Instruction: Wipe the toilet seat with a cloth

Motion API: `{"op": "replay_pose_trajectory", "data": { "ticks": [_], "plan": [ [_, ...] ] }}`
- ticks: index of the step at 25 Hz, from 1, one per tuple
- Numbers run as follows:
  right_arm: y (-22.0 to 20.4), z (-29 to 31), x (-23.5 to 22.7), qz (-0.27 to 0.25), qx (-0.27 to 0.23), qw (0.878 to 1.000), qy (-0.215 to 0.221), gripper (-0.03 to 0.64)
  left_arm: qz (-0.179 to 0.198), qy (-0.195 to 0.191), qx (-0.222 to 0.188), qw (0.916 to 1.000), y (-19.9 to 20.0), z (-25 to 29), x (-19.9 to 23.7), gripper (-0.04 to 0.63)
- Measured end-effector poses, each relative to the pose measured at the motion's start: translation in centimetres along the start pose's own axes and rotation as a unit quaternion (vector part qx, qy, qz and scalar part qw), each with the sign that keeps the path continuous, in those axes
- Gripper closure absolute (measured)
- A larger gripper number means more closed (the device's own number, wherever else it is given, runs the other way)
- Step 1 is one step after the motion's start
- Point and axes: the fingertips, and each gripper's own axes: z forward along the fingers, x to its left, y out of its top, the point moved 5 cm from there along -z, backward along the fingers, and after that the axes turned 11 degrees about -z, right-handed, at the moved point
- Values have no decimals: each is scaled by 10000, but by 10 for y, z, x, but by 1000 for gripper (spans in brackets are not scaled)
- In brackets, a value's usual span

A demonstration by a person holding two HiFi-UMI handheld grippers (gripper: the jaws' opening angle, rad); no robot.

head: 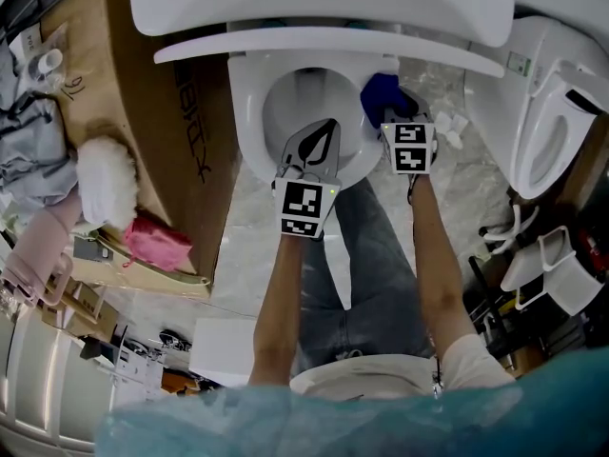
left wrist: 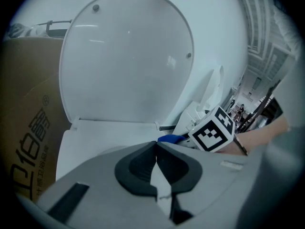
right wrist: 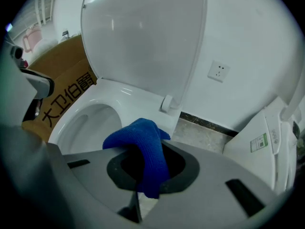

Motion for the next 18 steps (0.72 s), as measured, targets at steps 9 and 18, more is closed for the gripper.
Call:
{"op": "replay_pose_trajectory", "data": {
  "ticks": [9,18],
  "plan": [
    [33,10,1,-79,-89,9999,-99,589,-138,74,-159,9998,9,-12,19,584],
    [67,23,12,-385,-237,9989,-92,589,-339,266,-375,9984,18,-31,51,584]
  ]
}}
